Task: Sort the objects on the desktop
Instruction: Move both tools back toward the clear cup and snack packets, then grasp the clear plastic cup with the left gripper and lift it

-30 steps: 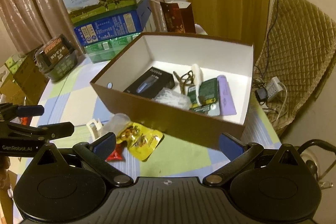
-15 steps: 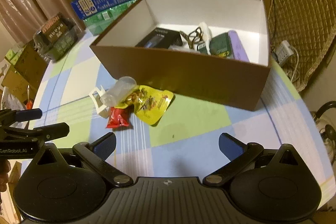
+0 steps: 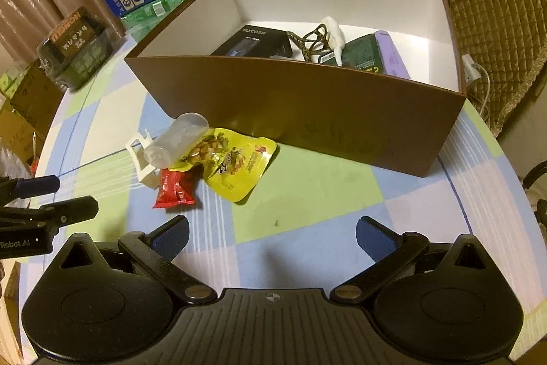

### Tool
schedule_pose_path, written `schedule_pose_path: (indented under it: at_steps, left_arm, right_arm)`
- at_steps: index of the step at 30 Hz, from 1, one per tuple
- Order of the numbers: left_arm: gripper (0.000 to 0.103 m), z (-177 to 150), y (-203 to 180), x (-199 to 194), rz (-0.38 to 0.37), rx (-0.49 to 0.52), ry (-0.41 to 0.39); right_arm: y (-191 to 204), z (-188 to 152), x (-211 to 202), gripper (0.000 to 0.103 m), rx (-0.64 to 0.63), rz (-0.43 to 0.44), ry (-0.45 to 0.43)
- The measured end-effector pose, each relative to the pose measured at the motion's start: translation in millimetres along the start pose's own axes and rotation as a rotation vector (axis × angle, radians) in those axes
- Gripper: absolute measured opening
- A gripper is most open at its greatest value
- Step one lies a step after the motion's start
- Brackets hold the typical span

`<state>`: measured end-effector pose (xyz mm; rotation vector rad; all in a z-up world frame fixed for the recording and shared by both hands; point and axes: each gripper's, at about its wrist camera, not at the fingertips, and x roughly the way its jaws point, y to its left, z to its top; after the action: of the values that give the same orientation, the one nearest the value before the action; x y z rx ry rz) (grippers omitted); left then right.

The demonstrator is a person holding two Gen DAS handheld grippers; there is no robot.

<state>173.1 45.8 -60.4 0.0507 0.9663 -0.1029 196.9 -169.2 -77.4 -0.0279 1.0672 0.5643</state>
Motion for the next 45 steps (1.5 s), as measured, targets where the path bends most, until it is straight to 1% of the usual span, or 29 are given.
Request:
schedule_pose_path:
  at_steps: [4, 8, 14, 15, 16, 18, 19, 21, 26, 28, 30, 33, 36, 38, 39, 41, 45]
  left_arm:
    - [0.082, 4, -2, 10, -0.005, 0.008, 0.006]
    - [0.075, 6, 0, 19, -0.012, 0.006, 0.019]
    - [0.073, 10, 1, 28, -0.028, 0.013, 0.026]
    - [0.072, 11, 0, 30, -0.032, 0.017, 0.026]
    - [0.071, 13, 0, 32, -0.037, 0.019, 0.026]
    - [0.069, 17, 1, 37, -0.05, 0.021, 0.03]
    - [0.068, 20, 1, 40, -0.056, 0.024, 0.031]
    - [0.065, 26, 1, 45, -0.069, 0.033, 0.031]
    - [0.065, 50, -3, 63, -0.116, 0.055, 0.028]
    - [0.063, 59, -7, 73, -0.131, 0.073, 0.03]
    - [0.058, 68, -11, 85, -0.14, 0.094, 0.035]
    - [0.056, 77, -16, 103, -0.151, 0.12, 0.063]
    - [0.055, 80, -19, 120, -0.15, 0.146, 0.102]
    - [0.055, 81, -17, 129, -0.154, 0.143, 0.133]
    - [0.053, 82, -16, 133, -0.155, 0.139, 0.143]
    - [0.049, 82, -13, 139, -0.153, 0.132, 0.157]
    - [0.051, 78, -11, 147, -0.156, 0.125, 0.163]
  right_arm:
    - [-1, 1, 6, 0.101, -0.004, 0.004, 0.003]
    - [-3, 2, 12, 0.101, -0.007, 0.002, 0.003]
    - [-7, 5, 20, 0.1, -0.007, -0.017, -0.006]
    - [-8, 5, 21, 0.097, -0.004, -0.02, -0.008]
    - [-9, 6, 22, 0.089, -0.001, -0.022, -0.01]
    - [-12, 8, 25, 0.083, 0.013, -0.026, -0.001]
    - [-14, 8, 26, 0.079, 0.023, -0.032, 0.001]
    - [-18, 9, 27, 0.077, 0.038, -0.04, 0.0]
    - [-26, 11, 30, 0.077, 0.07, -0.047, 0.01]
    - [-29, 11, 32, 0.077, 0.085, -0.05, 0.015]
    - [-33, 11, 33, 0.077, 0.097, -0.051, 0.02]
    - [-38, 11, 34, 0.077, 0.113, -0.063, 0.027]
    - [-43, 11, 33, 0.077, 0.131, -0.072, 0.031]
    - [-46, 11, 33, 0.077, 0.142, -0.081, 0.032]
    - [-48, 11, 32, 0.077, 0.15, -0.086, 0.032]
    - [-51, 11, 32, 0.077, 0.165, -0.091, 0.035]
    - [-56, 11, 33, 0.077, 0.186, -0.094, 0.041]
